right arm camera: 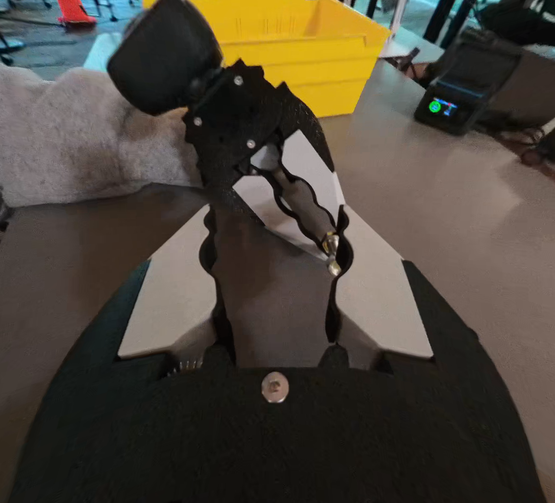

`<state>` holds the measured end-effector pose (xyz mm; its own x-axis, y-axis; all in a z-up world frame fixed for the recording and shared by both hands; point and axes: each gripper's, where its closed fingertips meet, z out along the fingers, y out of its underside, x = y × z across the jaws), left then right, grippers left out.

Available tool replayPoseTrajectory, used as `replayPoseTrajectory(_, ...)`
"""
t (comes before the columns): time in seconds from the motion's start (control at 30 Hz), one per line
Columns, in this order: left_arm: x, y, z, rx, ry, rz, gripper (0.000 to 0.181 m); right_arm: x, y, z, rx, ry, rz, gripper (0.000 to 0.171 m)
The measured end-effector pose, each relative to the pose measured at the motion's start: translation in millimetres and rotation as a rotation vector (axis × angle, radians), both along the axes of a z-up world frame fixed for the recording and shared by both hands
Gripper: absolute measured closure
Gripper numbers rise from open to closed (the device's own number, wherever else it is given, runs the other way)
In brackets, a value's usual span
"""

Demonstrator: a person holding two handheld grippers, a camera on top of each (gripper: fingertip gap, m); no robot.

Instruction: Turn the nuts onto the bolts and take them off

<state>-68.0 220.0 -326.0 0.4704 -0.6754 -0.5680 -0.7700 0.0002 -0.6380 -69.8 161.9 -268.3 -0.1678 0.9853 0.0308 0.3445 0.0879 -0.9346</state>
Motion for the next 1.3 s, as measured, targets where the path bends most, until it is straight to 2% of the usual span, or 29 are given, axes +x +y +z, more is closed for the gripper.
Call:
replayPoseTrajectory(0.1, -0.5, 0.0, 0.8, -0.004, -0.022, 0.004, 0.165, 16.4, 21.1, -30.6, -0.067, -0.184, -0.100, 0.088)
replayPoseTrajectory(0.2, -0.4, 0.0, 0.5, -0.007, -0.019, 0.005, 0.165, 22.8, 21.3, -50.8, -0.109, -0.282, -0.105, 0.086)
replayPoseTrajectory(0.27, -0.4, 0.0, 0.4, -0.010, -0.021, 0.007, 0.165, 15.4, 14.8, -46.7, -0.093, -0.254, -0.079, 0.085)
replayPoseTrajectory(0.3, -0.6, 0.1, 0.0, -0.012, -0.019, 0.009, 0.165, 9.6, 11.2, -38.4, -0.063, -0.206, -0.062, 0.080)
replayPoseTrajectory(0.4, -0.6, 0.3, -0.3, -0.006, -0.006, 0.013, 0.165, -3.8, -8.8, -4.1, 0.019, -0.016, 0.033, 0.082)
replayPoseTrajectory(0.53, -1.5, 0.9, 0.8, -0.015, -0.035, 0.021, 0.165, 17.6, 23.5, -37.9, 0.013, -0.230, -0.120, 0.082)
replayPoseTrajectory(0.63, -1.6, 1.2, 0.5, -0.020, -0.034, 0.024, 0.165, 25.7, 27.2, -51.5, -0.063, -0.303, -0.134, 0.085)
replayPoseTrajectory(0.73, -1.7, 1.5, 0.2, -0.021, -0.026, 0.027, 0.165, 15.1, 18.8, -44.3, -0.059, -0.264, -0.092, 0.085)
replayPoseTrajectory(0.87, -2.1, 2.0, 0.2, -0.017, -0.021, 0.031, 0.165, -6.2, -4.4, -2.0, 0.061, -0.014, 0.027, 0.084)
replayPoseTrajectory(1.0, -2.7, 2.6, 1.3, -0.024, -0.046, 0.036, 0.165, 9.9, 36.8, -21.0, 0.046, -0.145, -0.181, 0.110)
replayPoseTrajectory(1.07, -2.6, 2.7, 1.0, -0.022, -0.034, 0.034, 0.165, 16.7, 45.3, -24.4, -0.042, -0.166, -0.227, 0.115)
replayPoseTrajectory(1.2, -2.8, 3.3, 1.0, -0.026, -0.036, 0.036, 0.165, 21.1, 38.9, -40.9, -0.143, -0.280, -0.215, 0.116)
replayPoseTrajectory(1.3, -2.6, 3.3, 0.4, -0.021, -0.018, 0.034, 0.165, 4.3, 22.8, -29.0, -0.062, -0.186, -0.127, 0.102)
